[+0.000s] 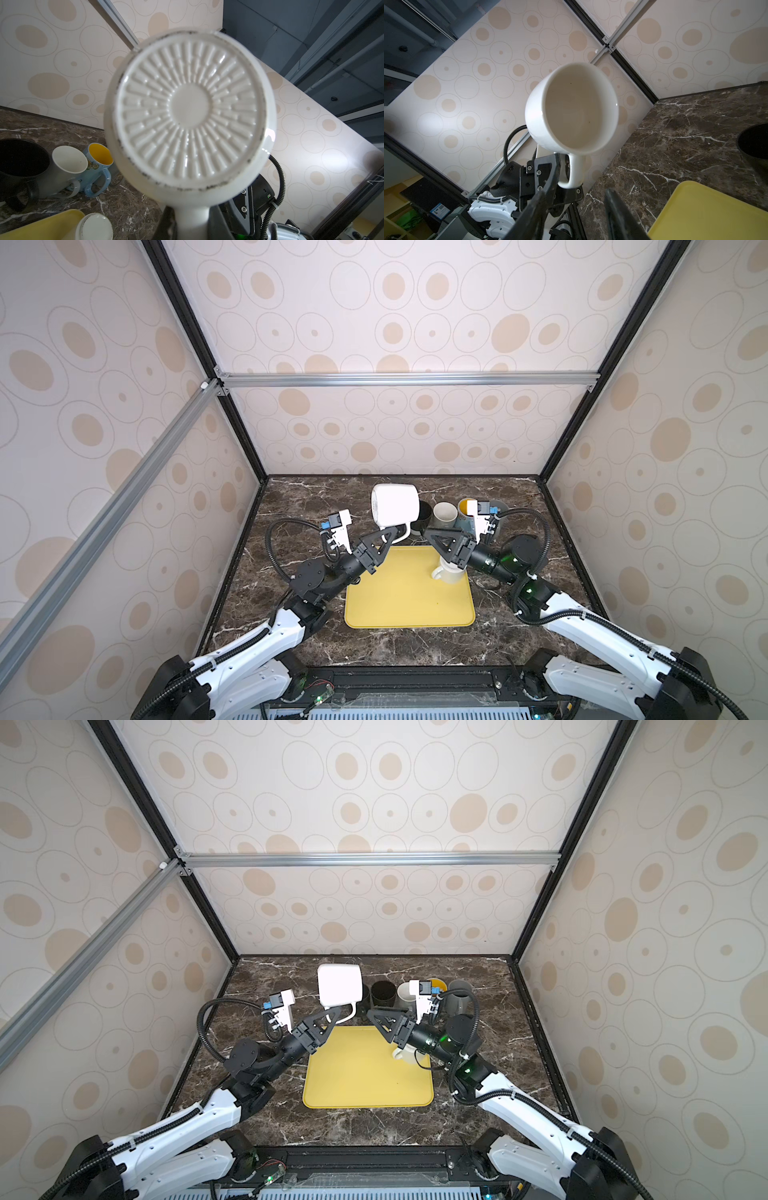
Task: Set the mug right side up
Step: 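Grasp the white mug's handle with the right gripper beside the left gripper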
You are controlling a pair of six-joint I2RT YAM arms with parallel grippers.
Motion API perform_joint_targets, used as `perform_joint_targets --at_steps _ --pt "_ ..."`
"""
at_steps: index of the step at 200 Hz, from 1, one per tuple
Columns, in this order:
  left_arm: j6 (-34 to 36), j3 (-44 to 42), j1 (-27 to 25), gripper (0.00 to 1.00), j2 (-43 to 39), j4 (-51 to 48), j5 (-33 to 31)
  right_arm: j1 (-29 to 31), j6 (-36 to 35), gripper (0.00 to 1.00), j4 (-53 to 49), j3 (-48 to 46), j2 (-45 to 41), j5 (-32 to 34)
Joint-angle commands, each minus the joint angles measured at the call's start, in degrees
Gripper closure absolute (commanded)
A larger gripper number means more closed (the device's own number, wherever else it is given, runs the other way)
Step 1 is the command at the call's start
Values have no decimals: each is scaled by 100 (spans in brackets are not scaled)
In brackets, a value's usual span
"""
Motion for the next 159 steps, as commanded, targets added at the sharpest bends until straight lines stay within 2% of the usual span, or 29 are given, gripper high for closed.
perform_joint_targets --at_steps 1,74,159 --pt "-265 108 63 100 -47 1421 72 109 274 53 638 11 105 23" --pt "-333 86 62 100 211 1771 104 560 218 54 1101 327 672 205" --pt "-361 79 62 100 217 1909 128 608 319 60 1593 605 1134 176"
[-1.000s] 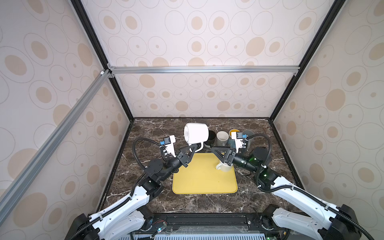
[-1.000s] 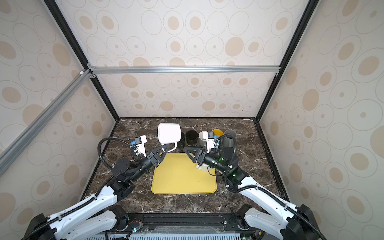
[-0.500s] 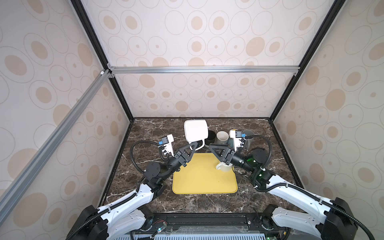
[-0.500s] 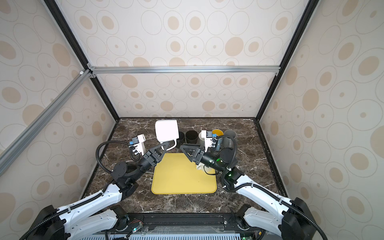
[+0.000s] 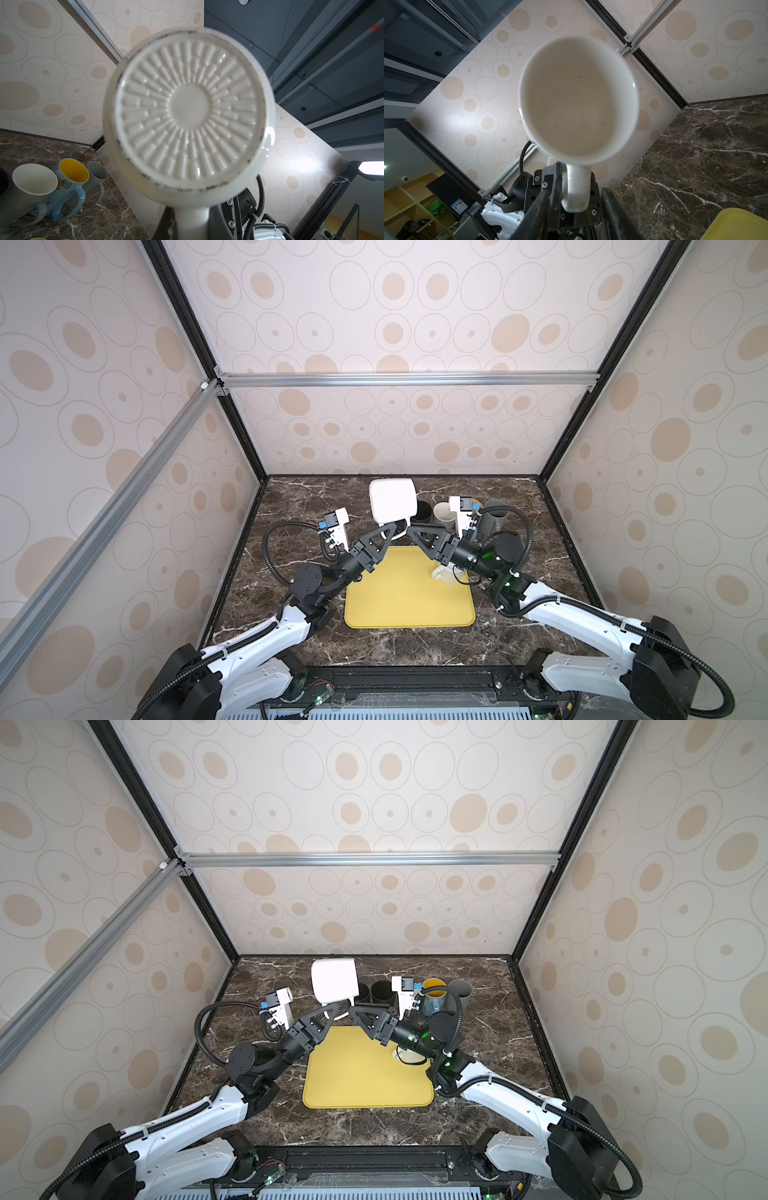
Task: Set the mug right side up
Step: 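Grasp the white mug's handle with the right gripper beside the left gripper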
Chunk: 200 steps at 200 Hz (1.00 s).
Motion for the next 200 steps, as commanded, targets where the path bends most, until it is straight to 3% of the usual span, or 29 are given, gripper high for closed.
perform_joint_targets --at_steps 1,200 --pt "-76 138 58 100 -110 896 103 46 157 60 527 201 161 -16" --pt "-173 50 59 100 -16 1253 172 245 469 70 1073 629 795 -157"
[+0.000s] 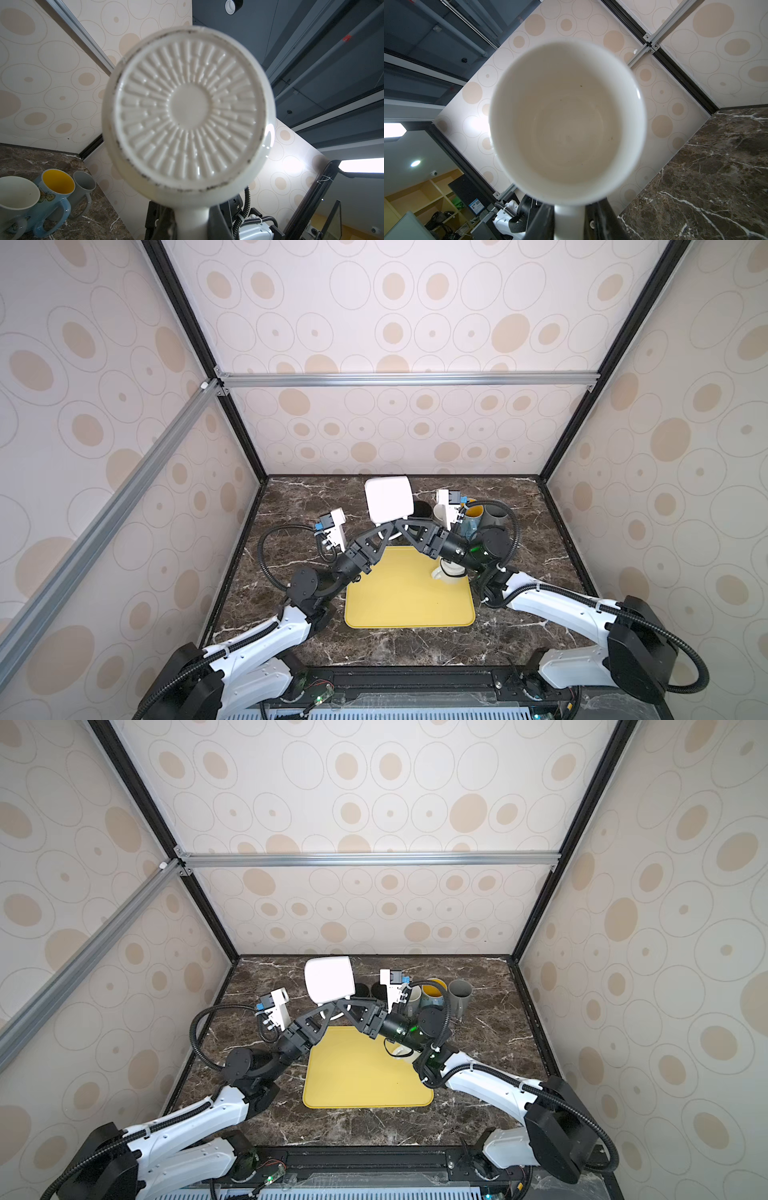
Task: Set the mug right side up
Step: 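Grasp the white mug's handle with the right gripper beside the left gripper, then open the left gripper and carry the white mug beyond the tray with the right gripper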
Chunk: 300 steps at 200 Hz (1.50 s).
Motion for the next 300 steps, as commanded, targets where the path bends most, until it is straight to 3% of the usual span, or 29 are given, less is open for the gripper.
perform_joint_targets --at_steps 1,69,92,122,167,175,180,187,190,244,300 --pt "-38 149 37 100 -46 748 116 58 97 70 275 188 33 -41" --pt "-99 153 36 100 53 792 179 98 105 74 234 252 120 -50" --pt "-98 128 38 100 55 792 167 102 115 80 238 262 132 -28" --pt "-90 113 34 100 42 728 147 101 99 100 273 236 87 33" --pt "44 127 37 100 -67 324 28 104 -43 100 40 179 -131 234" --pt "112 135 42 75 -121 129 -68 104 -56 100 -34 162 -184 280" --pt "156 140 38 53 -178 -60 -165 104 -102 100 -76 147 -225 341" --pt "274 159 38 10 -259 -343 -278 104 -175 100 -129 97 -294 494" --pt "327 173 42 1 -300 -478 -307 111 -200 100 -147 77 -327 566" --pt "1196 162 41 0 -832 -2512 -1111 104 -897 100 -1052 179 -682 1278" --pt "1865 142 33 0 -817 -4345 -2193 108 -1432 100 -2350 531 -698 2113"
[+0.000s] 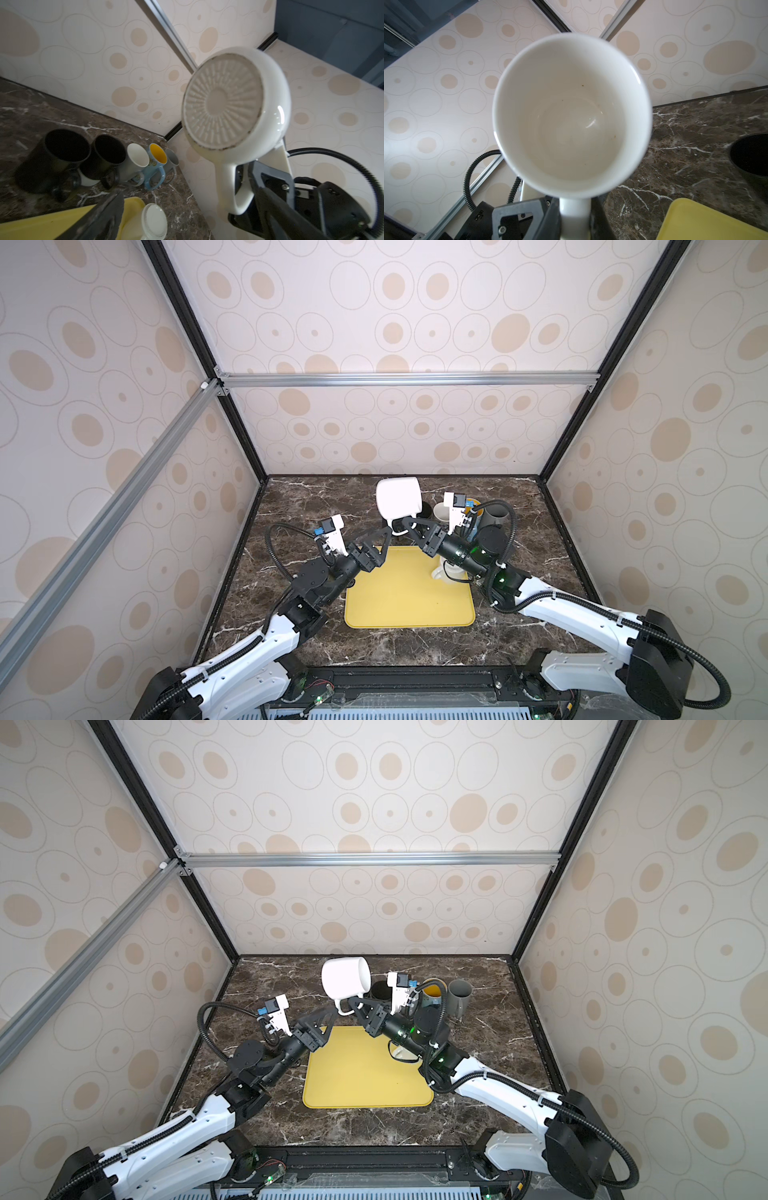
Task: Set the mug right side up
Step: 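Open the left gripper and carry the white mug beyond the tray with the right gripper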
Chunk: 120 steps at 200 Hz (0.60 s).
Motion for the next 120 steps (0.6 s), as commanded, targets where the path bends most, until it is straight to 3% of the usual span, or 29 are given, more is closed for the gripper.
perform_joint_targets --at_steps 1,34,55,83,120 --pt "512 132 14 0 -47 -972 -676 37 -396 100 -197 544 -83 434" --pt "661 201 14 0 -345 -2007 -1278 36 -688 100 -1335 1258 294 309" --pt "1265 481 15 0 -481 -2857 -1305 67 -1007 100 -1935 1679 577 412" --pt "1556 199 21 0 -1175 -3072 -1603 239 -1574 100 -3285 2584 1137 1107" --pt "1741 35 35 0 -1763 -3313 -2085 575 -2221 100 -4203 3444 1749 2221"
